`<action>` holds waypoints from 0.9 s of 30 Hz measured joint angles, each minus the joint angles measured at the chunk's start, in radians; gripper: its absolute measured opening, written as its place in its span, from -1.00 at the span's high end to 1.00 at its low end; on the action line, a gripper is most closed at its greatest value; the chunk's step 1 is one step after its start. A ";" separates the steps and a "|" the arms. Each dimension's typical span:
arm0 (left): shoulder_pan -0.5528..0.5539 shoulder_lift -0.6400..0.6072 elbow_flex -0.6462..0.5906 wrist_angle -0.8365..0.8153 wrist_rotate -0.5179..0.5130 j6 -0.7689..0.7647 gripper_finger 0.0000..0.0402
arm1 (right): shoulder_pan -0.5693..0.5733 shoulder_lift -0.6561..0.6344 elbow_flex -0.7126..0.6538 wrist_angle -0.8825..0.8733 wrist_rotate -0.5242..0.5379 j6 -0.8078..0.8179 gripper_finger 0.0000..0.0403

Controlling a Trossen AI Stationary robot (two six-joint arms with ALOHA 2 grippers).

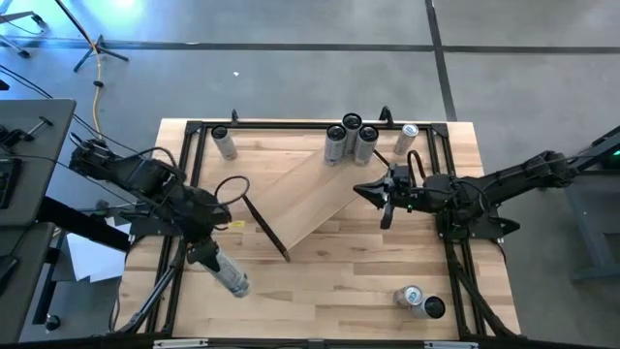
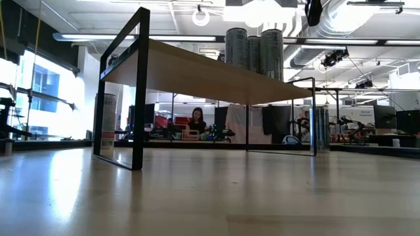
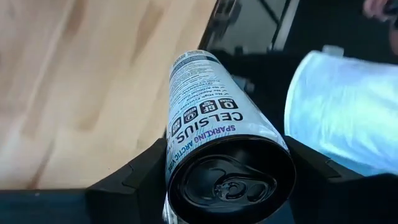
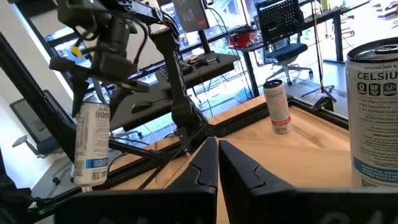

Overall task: Place canned beverage on shelf
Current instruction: Put the white-blue soda can on the shelf and align it with the other white-blue soda can

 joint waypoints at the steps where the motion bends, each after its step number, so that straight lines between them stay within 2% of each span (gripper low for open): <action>1: 0.000 0.000 0.001 0.011 -0.026 0.012 -0.07 | 0.000 0.000 0.000 0.000 0.000 0.000 1.00; 7: 0.001 0.000 0.001 0.101 -0.166 0.143 -0.07 | -0.001 0.000 0.000 -0.004 0.000 0.025 1.00; 13: 0.003 -0.020 0.001 0.263 -0.329 0.416 -0.07 | -0.020 0.000 0.000 0.006 0.019 0.144 1.00; 18: 0.036 -0.056 0.001 0.369 -0.520 0.604 -0.07 | -0.033 0.000 0.000 0.031 0.077 0.245 1.00; 21: 0.052 -0.073 0.001 0.414 -0.613 0.665 -0.07 | -0.041 0.000 0.000 0.060 0.106 0.281 1.00; 27: 0.061 -0.089 0.001 0.418 -0.675 0.694 -0.07 | -0.057 0.000 0.000 0.083 0.113 0.310 1.00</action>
